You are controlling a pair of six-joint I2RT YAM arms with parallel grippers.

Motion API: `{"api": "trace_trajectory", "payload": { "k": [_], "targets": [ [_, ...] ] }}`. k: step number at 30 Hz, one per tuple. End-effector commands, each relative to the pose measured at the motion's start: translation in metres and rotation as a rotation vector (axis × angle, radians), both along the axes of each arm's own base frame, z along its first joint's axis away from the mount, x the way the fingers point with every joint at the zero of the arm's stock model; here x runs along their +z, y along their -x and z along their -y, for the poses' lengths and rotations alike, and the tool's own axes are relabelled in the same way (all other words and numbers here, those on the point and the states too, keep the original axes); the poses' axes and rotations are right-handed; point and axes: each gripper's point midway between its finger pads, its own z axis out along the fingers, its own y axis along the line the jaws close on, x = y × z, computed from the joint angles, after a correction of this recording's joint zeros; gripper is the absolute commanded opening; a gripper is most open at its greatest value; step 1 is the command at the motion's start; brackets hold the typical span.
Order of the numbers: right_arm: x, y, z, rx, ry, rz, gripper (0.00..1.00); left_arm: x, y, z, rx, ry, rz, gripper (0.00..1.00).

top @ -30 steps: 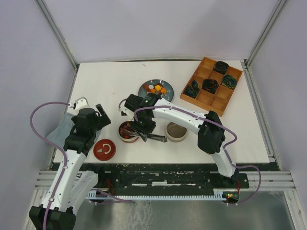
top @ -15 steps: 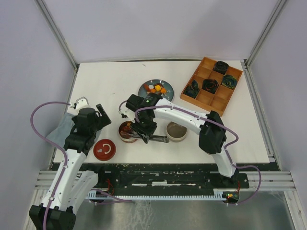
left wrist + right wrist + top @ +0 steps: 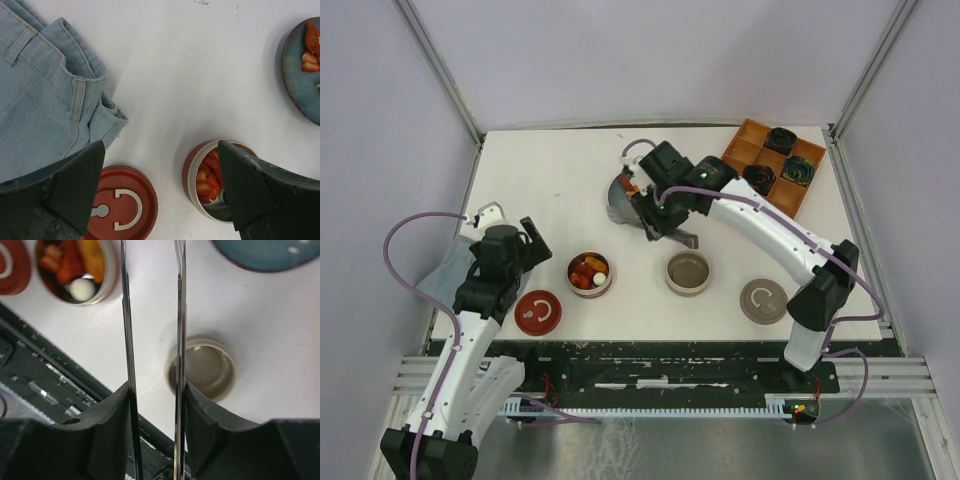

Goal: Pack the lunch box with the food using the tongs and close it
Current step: Place the fake food in the packing box, then pick up the fake food from the plate.

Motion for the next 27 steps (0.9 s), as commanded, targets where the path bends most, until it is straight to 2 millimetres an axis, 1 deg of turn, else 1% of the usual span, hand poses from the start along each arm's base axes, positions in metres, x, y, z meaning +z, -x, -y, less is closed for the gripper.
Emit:
{"api": "trace_trajectory", "payload": {
  "k": [1, 4, 5, 7, 9, 14, 17, 24, 26, 27],
  "targets": [
    [0.002, -0.037, 0.052, -0.21, 0.063, 0.072, 0.5, 0.013, -0.006, 0.0, -0.001, 0.003, 0.057, 1.0],
    [-0.006, -0.051, 0.08, -0.291, 0.123, 0.069, 0.51, 0.013, -0.007, 0.0, -0.003, 0.003, 0.057, 1.0],
    [-0.008, -0.054, 0.087, -0.309, 0.136, 0.068, 0.51, 0.012, -0.007, 0.0, -0.004, 0.003, 0.057, 1.0],
    [-0.013, -0.059, 0.094, -0.335, 0.149, 0.059, 0.51, 0.012, -0.007, 0.0, -0.003, 0.003, 0.055, 1.0],
    [-0.015, -0.063, 0.097, -0.345, 0.154, 0.055, 0.52, 0.012, -0.007, 0.0, -0.002, 0.003, 0.056, 1.0],
    [-0.023, -0.078, 0.095, -0.359, 0.161, 0.058, 0.53, 0.011, -0.007, 0.001, -0.006, 0.005, 0.053, 1.0],
    [-0.028, -0.087, 0.091, -0.36, 0.171, 0.057, 0.53, 0.01, -0.007, 0.001, -0.007, 0.005, 0.048, 1.0],
    [-0.027, -0.122, 0.073, -0.363, 0.158, 0.101, 0.53, 0.011, -0.008, 0.001, -0.008, 0.003, 0.049, 1.0],
    [-0.026, -0.134, 0.073, -0.364, 0.179, 0.112, 0.54, 0.01, -0.008, 0.001, -0.007, 0.003, 0.048, 1.0],
    [-0.031, -0.139, 0.073, -0.365, 0.199, 0.103, 0.54, 0.011, -0.008, 0.001, -0.006, 0.002, 0.049, 1.0]
  ]
}}
